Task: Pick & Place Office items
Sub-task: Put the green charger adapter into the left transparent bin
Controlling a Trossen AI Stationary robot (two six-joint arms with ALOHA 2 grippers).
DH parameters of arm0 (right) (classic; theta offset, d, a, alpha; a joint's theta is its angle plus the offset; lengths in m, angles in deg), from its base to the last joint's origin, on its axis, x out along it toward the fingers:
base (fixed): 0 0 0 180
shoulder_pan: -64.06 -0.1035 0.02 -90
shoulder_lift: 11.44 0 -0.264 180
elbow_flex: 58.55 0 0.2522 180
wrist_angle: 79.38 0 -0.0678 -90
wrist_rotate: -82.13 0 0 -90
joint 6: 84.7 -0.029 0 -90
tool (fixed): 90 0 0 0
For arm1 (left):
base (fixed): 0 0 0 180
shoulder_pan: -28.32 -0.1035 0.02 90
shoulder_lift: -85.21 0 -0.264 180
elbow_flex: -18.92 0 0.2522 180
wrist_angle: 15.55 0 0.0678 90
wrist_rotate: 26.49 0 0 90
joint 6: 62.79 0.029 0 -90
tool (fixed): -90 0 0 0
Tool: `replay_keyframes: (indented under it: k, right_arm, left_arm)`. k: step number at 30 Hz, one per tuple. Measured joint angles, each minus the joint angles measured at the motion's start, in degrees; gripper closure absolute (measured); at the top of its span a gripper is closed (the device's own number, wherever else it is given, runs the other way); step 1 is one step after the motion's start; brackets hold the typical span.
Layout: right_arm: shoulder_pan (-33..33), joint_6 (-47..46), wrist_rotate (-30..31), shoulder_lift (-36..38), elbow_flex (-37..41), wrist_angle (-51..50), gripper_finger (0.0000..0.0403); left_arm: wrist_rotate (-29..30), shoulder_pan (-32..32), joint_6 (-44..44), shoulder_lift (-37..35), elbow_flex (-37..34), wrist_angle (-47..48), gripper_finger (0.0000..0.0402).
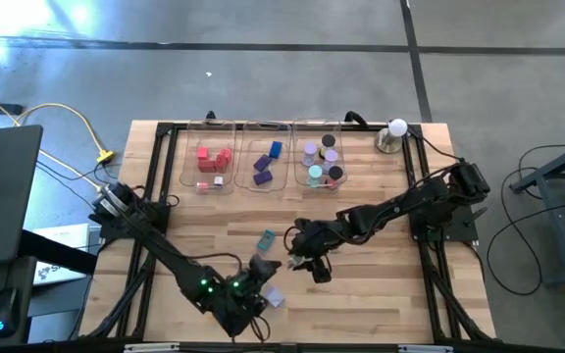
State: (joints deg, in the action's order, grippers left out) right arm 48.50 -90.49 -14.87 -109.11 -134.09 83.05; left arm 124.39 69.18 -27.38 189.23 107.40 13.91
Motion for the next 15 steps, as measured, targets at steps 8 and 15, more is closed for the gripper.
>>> replay_keyframes:
  k: [8, 15]
  right_arm:
    - [0.4, 0.0, -1.1, 0.0, 0.0, 0.7, 0.022]
    - [0.4, 0.0, -1.1, 0.0, 0.0, 0.6, 0.022]
  left_arm:
    - [-0.8, -3.3, 5.7, 1.9, 0.0, -5.5, 0.0188]
    - [-8.0, -5.2, 5.3, 2.0, 0.1, -6.4, 0.0188]
